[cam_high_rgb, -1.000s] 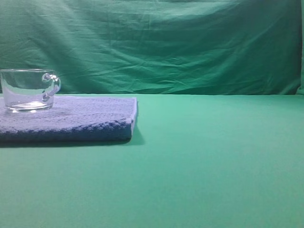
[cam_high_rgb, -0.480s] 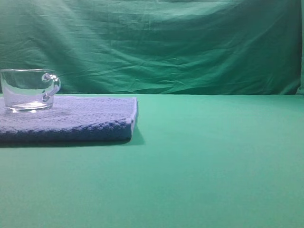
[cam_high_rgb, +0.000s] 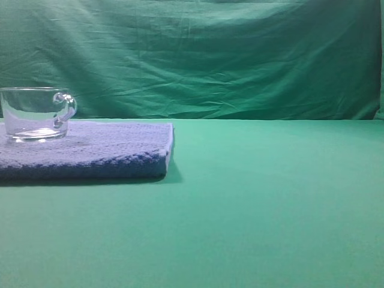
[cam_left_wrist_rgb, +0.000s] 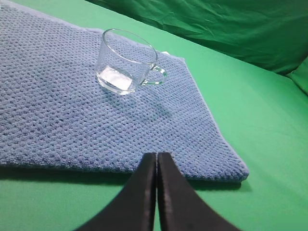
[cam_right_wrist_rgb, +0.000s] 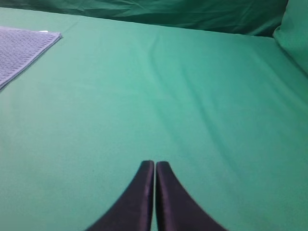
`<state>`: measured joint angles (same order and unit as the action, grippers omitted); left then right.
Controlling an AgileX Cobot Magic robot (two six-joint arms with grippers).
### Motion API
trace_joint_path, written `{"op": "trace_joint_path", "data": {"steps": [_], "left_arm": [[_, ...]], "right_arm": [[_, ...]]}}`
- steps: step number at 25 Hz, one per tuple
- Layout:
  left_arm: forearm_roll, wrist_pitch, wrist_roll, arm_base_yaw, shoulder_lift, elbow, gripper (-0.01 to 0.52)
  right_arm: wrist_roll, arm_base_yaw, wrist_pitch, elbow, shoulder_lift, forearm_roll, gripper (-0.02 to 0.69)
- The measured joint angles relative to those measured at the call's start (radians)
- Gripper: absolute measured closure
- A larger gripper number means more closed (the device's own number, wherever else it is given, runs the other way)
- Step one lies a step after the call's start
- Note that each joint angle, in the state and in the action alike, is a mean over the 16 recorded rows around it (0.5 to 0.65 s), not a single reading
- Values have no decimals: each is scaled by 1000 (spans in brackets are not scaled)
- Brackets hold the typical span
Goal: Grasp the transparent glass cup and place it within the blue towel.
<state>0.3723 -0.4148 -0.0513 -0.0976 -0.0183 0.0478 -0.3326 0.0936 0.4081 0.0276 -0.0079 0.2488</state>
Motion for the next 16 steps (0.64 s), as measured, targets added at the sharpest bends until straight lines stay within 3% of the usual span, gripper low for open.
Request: {"op": "trace_joint_path", "data": {"steps": [16], "left_arm": [[0,0,0,0,0,0,514]], "right_arm": [[0,0,1,0,0,0,665]]}}
